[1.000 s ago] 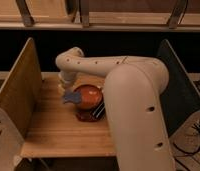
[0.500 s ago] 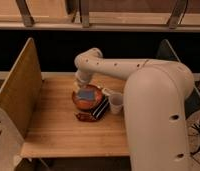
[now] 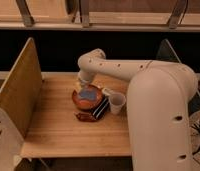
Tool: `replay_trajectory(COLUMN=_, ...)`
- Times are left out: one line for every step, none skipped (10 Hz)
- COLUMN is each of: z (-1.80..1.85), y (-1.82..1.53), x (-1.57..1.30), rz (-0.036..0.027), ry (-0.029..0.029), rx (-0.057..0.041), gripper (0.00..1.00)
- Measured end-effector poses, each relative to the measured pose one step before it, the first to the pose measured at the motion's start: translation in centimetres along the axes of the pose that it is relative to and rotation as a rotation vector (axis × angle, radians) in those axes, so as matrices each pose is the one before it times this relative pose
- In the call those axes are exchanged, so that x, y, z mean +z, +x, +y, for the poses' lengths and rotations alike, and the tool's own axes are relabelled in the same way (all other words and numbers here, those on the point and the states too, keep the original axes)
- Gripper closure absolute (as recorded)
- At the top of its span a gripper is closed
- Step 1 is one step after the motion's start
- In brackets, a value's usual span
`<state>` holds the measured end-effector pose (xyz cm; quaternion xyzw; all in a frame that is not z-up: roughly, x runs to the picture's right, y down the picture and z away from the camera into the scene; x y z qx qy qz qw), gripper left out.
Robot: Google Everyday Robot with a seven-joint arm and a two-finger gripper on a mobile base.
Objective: Place the white sponge in the ceramic bowl
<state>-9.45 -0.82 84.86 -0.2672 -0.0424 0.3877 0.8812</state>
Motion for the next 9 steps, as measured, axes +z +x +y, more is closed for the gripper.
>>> replay_trajectory(z=-0.014, y=0.033, x=0.021, rz=0.00048, ry=-0.00006, rx=0.00033, gripper=0.5)
replay_trajectory(z=0.154, y=-0.105, x=0.045, rz=-0.00017, ry=-0.0015, rx=-0.00217, gripper=0.38)
replay_trajectory(z=-0.025, y=0.005, x=-0.02, rz=-0.00016, ry=0.00039, rx=0.00026, gripper=0.3)
replay_trajectory(z=-0.009, y=0.01, x=0.003, rz=0.00007, ry=0.00005, rx=0.00007, gripper=0.23)
replay_trajectory(z=-0.005, y=0.004, x=0.0, rz=0.00007, ry=0.00006, rx=0.00011, gripper=0.2)
replay_trajectory(z=-0.003, y=0.004, x=-0.004, rz=-0.00002, ry=-0.00001, rx=0.00009, gripper=0.2)
replay_trajectory(z=-0.038, y=0.03, x=-0.012, rz=0.00004, ry=0.00027, rx=0.00066, gripper=0.2)
replay_trajectory(z=-0.027, y=0.017, x=-0.005, rz=0.00009, ry=0.00032, rx=0.00034, gripper=0.2)
replay_trajectory(z=-0.012, y=0.012, x=-0.001, rz=0.00008, ry=0.0001, rx=0.00016, gripper=0.2)
